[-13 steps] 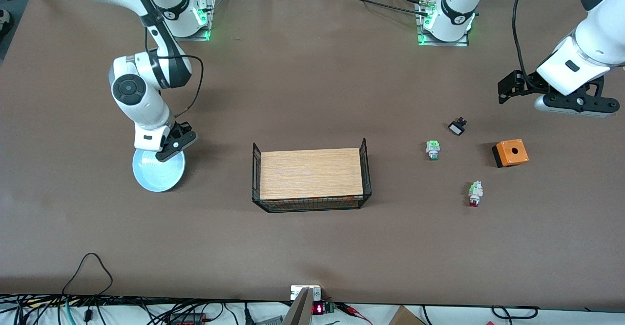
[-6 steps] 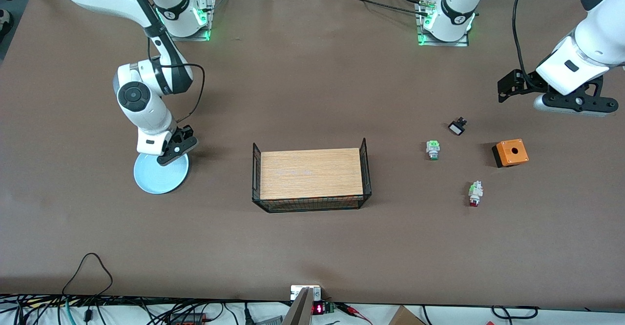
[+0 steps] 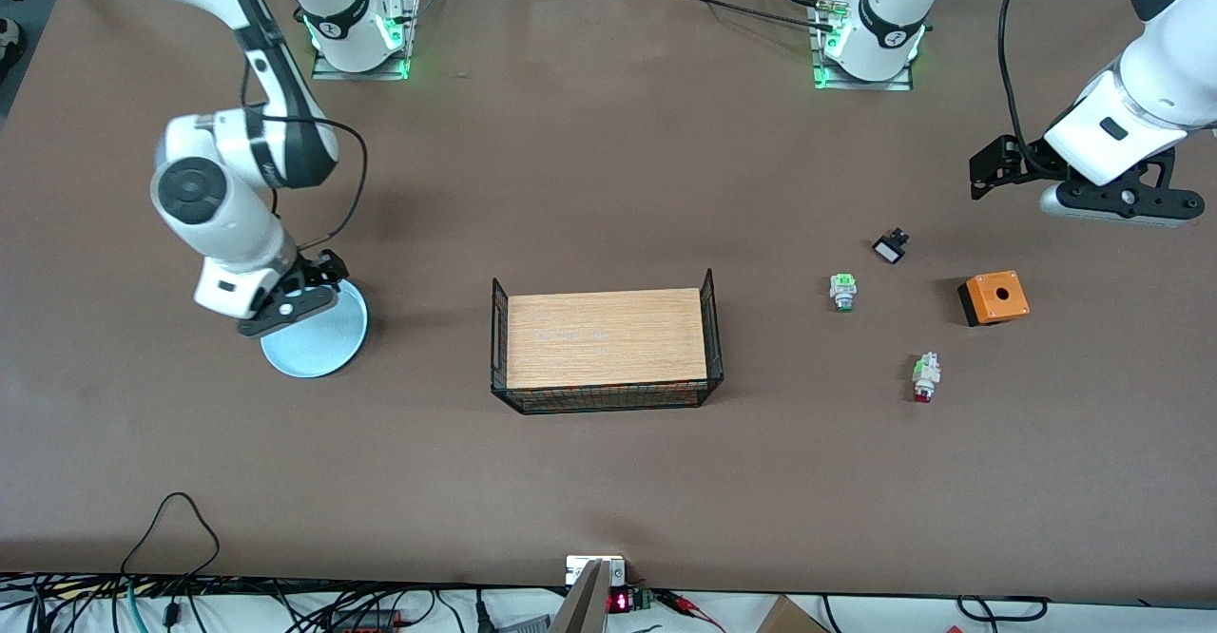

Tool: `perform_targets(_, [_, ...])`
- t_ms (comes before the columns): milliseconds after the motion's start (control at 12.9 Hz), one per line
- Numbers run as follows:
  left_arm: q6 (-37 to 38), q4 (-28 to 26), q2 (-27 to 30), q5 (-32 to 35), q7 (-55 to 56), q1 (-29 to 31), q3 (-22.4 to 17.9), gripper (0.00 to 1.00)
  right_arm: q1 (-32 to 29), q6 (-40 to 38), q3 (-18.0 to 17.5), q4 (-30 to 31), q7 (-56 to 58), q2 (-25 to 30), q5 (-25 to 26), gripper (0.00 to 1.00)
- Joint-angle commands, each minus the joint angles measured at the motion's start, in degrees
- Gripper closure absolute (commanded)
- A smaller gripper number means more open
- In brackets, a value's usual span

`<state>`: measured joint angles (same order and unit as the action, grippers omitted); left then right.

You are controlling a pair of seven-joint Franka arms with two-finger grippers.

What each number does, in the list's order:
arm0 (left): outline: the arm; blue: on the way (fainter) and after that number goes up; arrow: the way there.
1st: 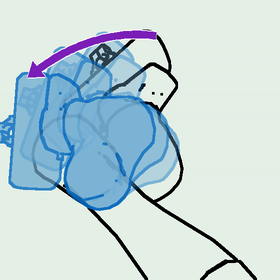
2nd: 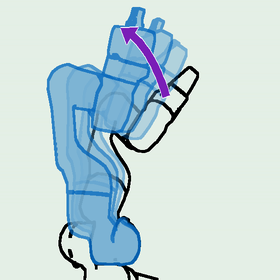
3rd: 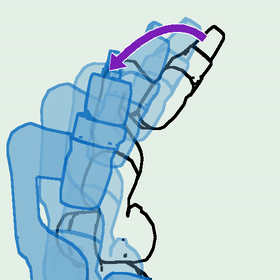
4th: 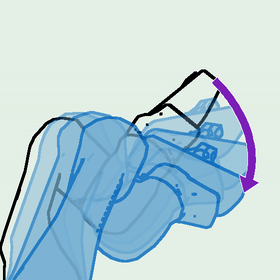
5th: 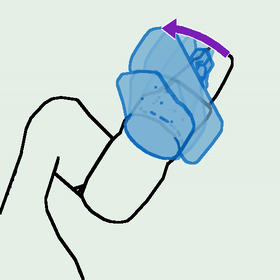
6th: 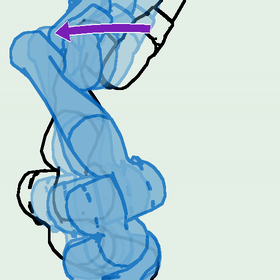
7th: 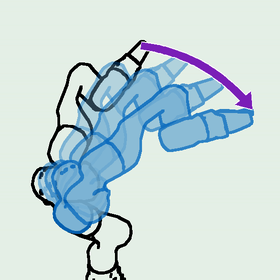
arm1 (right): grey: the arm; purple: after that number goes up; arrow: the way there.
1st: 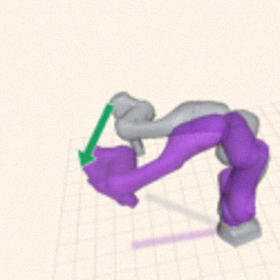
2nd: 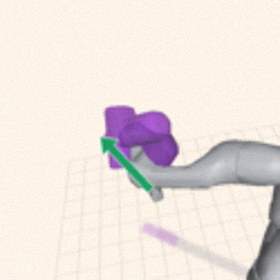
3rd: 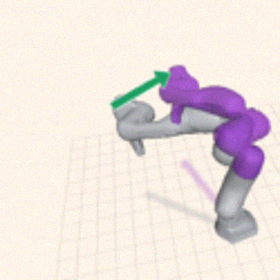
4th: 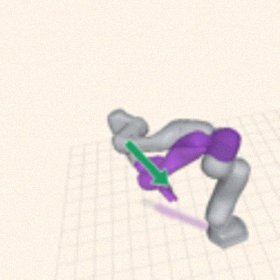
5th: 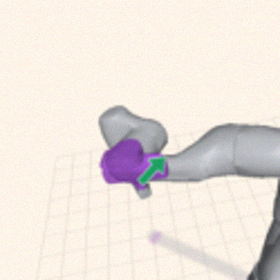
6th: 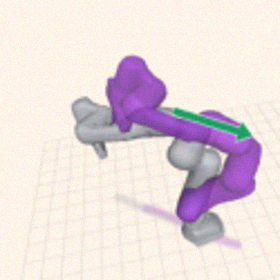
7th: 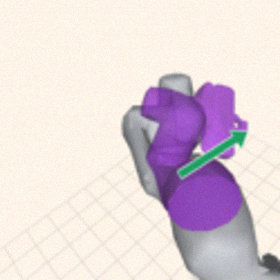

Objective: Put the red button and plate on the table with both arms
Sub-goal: 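Lower the blue plate onto the table with the right gripper, then open the right gripper and draw it back from the plate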

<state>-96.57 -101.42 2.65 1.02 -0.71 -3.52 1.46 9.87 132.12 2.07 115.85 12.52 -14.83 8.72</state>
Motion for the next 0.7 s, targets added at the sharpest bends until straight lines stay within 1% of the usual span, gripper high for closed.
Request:
perform_targets(0, [1.4,1.8,-0.8,-0.5,-0.9,-0.2,-0.3,0.00,-0.6,-5.4,-0.2,-0.9,-0.9,4.3,-3.8,0.00])
perform_targets(155, [1.4,1.8,-0.8,-0.5,-0.8,-0.2,-0.3,0.00,-1.6,-10.5,-0.1,-3.2,-0.9,5.8,-5.5,0.00])
perform_targets(309, [1.4,1.8,-0.8,-0.6,-0.8,-0.2,-0.3,0.00,-2.8,-18.0,0.0,-7.4,-1.3,6.6,-8.5,0.00])
perform_targets(464, [1.4,1.8,-0.8,-0.6,-0.7,-0.2,-0.3,0.00,-3.2,-24.1,1.7,-11.6,-4.1,7.4,-10.0,0.00])
perform_targets(618, [1.4,1.8,-0.8,-0.6,-0.8,-0.2,-0.3,0.00,-3.2,-29.3,2.9,-15.7,-7.8,8.3,-10.2,0.00])
